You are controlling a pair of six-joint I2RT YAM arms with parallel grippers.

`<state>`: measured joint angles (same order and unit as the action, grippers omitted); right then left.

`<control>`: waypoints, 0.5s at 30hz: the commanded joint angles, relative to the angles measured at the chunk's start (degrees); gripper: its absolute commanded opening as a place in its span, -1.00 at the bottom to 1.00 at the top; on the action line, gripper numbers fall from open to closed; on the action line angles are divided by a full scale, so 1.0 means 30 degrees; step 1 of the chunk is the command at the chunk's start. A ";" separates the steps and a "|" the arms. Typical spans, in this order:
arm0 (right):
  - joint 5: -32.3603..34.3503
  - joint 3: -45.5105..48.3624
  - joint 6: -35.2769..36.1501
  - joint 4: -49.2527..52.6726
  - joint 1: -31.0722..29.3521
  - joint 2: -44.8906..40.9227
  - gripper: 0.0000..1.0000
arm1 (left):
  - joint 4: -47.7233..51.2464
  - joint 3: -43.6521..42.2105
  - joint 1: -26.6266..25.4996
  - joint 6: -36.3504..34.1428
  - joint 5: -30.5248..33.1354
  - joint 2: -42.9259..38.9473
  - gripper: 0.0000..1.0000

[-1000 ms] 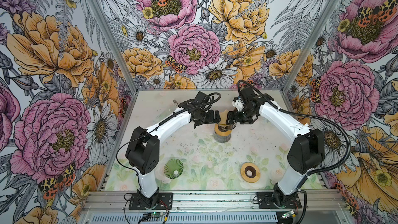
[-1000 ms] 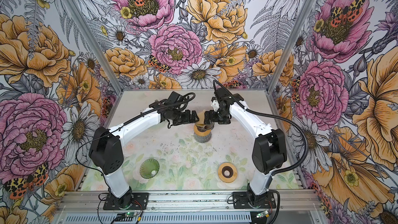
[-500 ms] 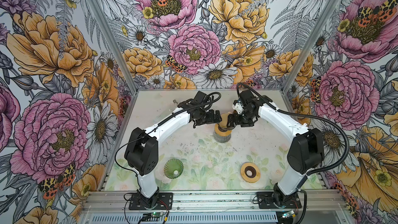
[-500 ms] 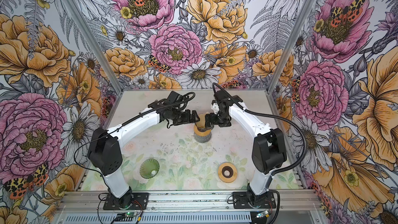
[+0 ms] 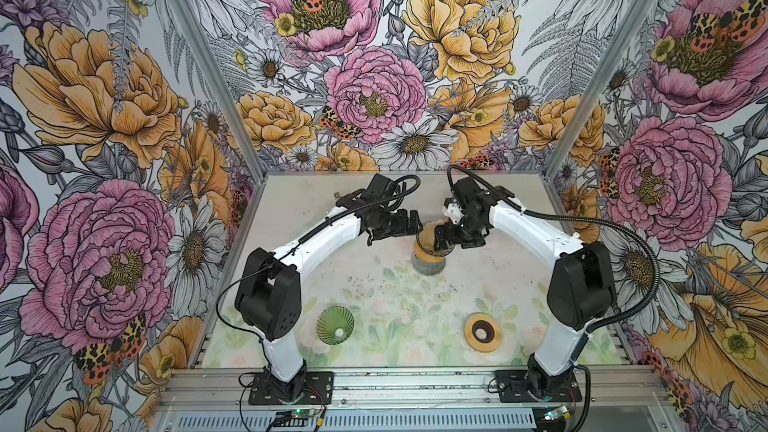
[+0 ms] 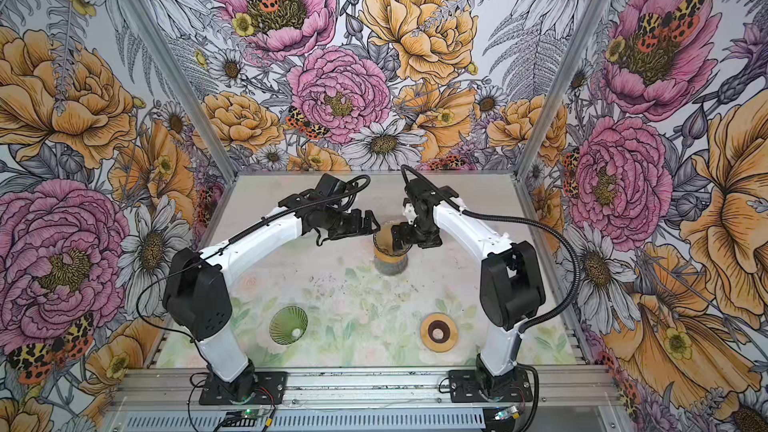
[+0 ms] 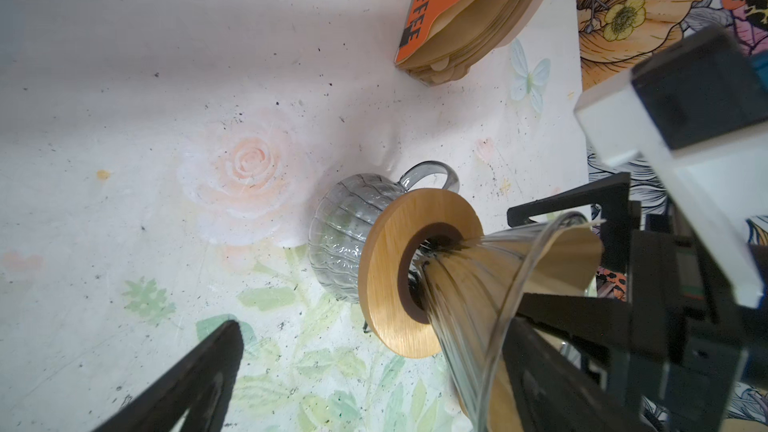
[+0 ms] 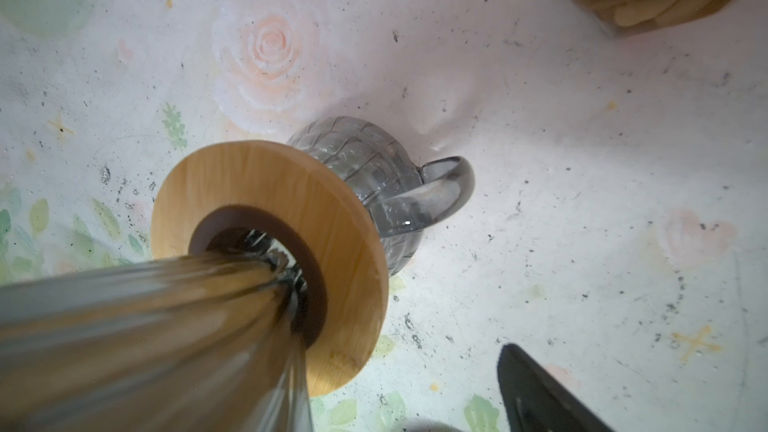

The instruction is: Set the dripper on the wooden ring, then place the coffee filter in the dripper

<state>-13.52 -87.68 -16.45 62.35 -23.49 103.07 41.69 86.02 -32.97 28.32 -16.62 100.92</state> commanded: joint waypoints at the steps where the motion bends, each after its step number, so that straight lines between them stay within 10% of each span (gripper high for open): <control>1: 0.0433 -0.0711 0.0166 -0.0011 -0.0199 0.0418 0.87 | -0.0188 -0.0277 0.0063 -0.0444 0.0085 -0.0155 0.97; 15: -0.0795 -0.1964 0.0117 0.0309 0.0436 -0.0899 0.86 | -0.0186 0.0360 0.0379 -0.0327 -0.0536 -0.0314 0.98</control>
<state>-14.41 -91.70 -16.47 62.59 -22.94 103.09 41.71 85.60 -32.32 28.12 -16.73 100.92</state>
